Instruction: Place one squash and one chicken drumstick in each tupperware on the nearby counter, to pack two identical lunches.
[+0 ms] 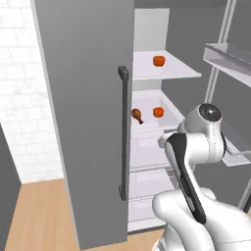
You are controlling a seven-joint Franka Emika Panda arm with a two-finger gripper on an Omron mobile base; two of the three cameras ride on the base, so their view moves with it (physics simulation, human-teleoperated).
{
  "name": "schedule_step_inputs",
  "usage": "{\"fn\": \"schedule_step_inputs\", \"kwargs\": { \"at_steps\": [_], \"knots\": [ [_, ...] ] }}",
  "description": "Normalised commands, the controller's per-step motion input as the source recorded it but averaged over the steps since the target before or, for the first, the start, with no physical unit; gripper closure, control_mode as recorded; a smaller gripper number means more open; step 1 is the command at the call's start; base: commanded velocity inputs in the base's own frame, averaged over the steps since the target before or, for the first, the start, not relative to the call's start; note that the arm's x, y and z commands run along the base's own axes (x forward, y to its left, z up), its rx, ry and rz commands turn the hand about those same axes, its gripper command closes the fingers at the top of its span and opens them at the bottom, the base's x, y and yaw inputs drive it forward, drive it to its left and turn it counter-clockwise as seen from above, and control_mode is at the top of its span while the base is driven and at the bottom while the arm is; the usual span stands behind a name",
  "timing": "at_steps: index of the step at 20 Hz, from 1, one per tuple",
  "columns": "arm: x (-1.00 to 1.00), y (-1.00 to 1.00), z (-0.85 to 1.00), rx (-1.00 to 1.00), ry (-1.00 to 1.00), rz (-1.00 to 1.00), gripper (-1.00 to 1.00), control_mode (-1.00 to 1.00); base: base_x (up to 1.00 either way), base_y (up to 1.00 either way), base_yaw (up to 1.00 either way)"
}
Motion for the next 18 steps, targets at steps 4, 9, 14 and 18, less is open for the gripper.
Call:
{"fn": "schedule_step_inputs", "kwargs": {
  "at_steps": [4,9,14,18],
  "knots": [
    [0.00,0.00,0.00,0.00,0.00,0.00,1.00,1.00,-1.00,-0.02,0.00],
    [0.00,0.00,0.00,0.00,0.00,0.00,1.00,1.00,-0.82,-0.37,-0.03],
    [0.00,0.00,0.00,0.00,0.00,0.00,1.00,1.00,-0.36,-0.79,-0.08],
    [0.00,0.00,0.00,0.00,0.00,0.00,1.00,1.00,-0.06,-1.00,-0.16]
  ]
}}
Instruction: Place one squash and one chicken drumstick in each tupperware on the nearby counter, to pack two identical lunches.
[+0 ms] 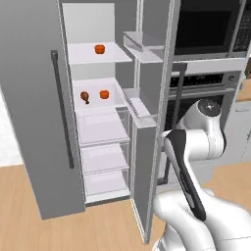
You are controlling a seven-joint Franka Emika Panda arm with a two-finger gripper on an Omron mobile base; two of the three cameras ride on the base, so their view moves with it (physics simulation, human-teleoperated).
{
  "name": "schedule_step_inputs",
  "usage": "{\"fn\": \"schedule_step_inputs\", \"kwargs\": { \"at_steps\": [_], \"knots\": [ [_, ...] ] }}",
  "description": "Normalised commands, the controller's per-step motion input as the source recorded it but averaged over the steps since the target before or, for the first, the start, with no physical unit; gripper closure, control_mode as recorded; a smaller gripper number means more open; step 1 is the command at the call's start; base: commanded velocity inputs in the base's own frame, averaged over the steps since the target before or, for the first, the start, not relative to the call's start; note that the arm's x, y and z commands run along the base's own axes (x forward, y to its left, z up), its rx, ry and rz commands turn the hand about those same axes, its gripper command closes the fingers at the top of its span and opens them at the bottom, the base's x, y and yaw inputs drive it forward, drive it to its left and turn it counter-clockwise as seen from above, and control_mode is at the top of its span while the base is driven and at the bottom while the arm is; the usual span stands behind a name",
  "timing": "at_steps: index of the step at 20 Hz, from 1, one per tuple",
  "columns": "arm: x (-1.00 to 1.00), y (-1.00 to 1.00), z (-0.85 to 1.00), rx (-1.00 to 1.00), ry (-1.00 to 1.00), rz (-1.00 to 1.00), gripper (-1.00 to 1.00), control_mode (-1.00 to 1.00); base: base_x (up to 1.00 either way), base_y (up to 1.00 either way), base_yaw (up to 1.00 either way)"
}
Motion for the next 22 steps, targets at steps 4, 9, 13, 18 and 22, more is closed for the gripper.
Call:
{"fn": "schedule_step_inputs", "kwargs": {
  "at_steps": [4,9,13,18,22],
  "knots": [
    [0.00,0.00,0.00,0.00,0.00,0.00,1.00,1.00,0.00,-1.00,-0.29],
    [0.00,0.00,0.00,0.00,0.00,0.00,1.00,1.00,0.00,-1.00,-0.39],
    [0.00,0.00,0.00,0.00,0.00,0.00,1.00,1.00,0.13,-0.95,-0.40],
    [0.00,0.00,0.00,0.00,0.00,0.00,1.00,1.00,0.54,-0.73,-0.37],
    [0.00,0.00,0.00,0.00,0.00,0.00,1.00,1.00,0.98,-0.38,-0.19]
  ]
}}
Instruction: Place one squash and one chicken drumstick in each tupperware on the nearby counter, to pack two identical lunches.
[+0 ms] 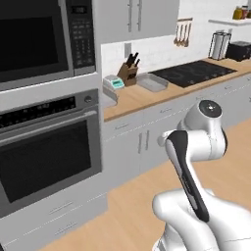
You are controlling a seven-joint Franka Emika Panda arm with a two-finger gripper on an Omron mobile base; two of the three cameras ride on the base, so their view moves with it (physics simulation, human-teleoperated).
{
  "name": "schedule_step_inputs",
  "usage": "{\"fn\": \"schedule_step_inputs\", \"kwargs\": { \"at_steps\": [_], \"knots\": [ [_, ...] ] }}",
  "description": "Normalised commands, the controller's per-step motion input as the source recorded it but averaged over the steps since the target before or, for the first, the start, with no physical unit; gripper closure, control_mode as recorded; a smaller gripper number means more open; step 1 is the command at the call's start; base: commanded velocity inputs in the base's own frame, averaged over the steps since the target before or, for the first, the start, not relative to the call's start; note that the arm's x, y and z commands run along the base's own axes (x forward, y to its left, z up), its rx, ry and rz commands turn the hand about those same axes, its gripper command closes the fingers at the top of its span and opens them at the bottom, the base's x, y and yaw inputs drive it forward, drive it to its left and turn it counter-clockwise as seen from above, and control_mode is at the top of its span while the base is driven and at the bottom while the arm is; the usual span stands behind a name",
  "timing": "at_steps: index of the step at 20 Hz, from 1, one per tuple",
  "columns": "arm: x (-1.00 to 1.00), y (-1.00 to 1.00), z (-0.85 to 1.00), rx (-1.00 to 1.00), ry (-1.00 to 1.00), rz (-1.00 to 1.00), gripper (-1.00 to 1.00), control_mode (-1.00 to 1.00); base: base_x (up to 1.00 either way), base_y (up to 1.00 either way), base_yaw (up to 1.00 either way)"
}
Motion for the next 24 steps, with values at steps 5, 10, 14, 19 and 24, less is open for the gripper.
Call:
{"fn": "schedule_step_inputs", "kwargs": {
  "at_steps": [5,10,14,19,24],
  "knots": [
    [0.00,0.00,0.00,0.00,0.00,0.00,1.00,1.00,1.00,-0.18,-0.08],
    [0.00,0.00,0.00,0.00,0.00,0.00,1.00,1.00,1.00,-0.16,0.00],
    [0.00,0.00,0.00,0.00,0.00,0.00,1.00,1.00,1.00,-0.36,0.11],
    [0.00,0.00,0.00,0.00,0.00,0.00,1.00,1.00,0.90,-0.08,0.30],
    [0.00,0.00,0.00,0.00,0.00,0.00,1.00,1.00,0.63,-0.08,0.47]
  ]
}}
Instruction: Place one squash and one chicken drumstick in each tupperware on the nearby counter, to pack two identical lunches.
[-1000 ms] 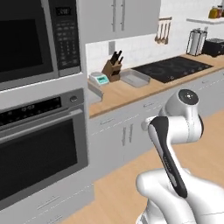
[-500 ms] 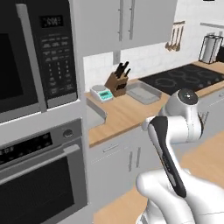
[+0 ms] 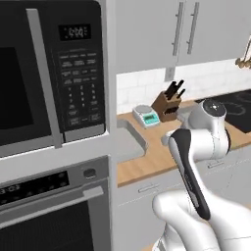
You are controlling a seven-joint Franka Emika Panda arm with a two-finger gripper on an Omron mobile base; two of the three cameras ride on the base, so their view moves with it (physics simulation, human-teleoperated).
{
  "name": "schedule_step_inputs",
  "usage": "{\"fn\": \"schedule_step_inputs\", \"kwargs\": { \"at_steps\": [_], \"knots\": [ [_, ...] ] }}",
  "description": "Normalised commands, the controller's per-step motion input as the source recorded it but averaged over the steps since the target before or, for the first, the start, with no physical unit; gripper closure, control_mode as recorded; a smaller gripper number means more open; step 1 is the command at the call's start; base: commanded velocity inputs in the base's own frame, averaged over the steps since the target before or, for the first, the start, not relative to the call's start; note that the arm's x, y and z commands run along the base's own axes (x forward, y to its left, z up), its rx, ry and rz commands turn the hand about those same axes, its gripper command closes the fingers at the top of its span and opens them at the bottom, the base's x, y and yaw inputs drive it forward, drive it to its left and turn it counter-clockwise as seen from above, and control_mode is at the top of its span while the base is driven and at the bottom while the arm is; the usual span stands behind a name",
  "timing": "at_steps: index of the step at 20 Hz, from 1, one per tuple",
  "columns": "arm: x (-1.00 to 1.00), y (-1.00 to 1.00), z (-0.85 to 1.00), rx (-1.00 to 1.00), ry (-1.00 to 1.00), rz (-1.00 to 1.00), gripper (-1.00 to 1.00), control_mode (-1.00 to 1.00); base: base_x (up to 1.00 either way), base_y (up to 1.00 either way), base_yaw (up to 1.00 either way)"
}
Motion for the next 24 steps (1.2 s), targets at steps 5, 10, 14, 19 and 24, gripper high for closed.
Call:
{"fn": "schedule_step_inputs", "kwargs": {
  "at_steps": [5,10,14,19,24],
  "knots": [
    [0.00,0.00,0.00,0.00,0.00,0.00,1.00,1.00,0.50,-0.57,0.40],
    [0.00,0.00,0.00,0.00,0.00,0.00,1.00,1.00,0.59,-0.06,0.36],
    [0.00,0.00,0.00,0.00,0.00,0.00,1.00,1.00,0.49,0.01,0.30],
    [0.28,0.12,-0.53,0.00,0.00,0.13,1.00,-1.00,0.08,0.01,0.05],
    [0.31,0.33,-0.67,0.00,0.01,0.05,1.00,-1.00,0.00,0.00,0.00]
  ]
}}
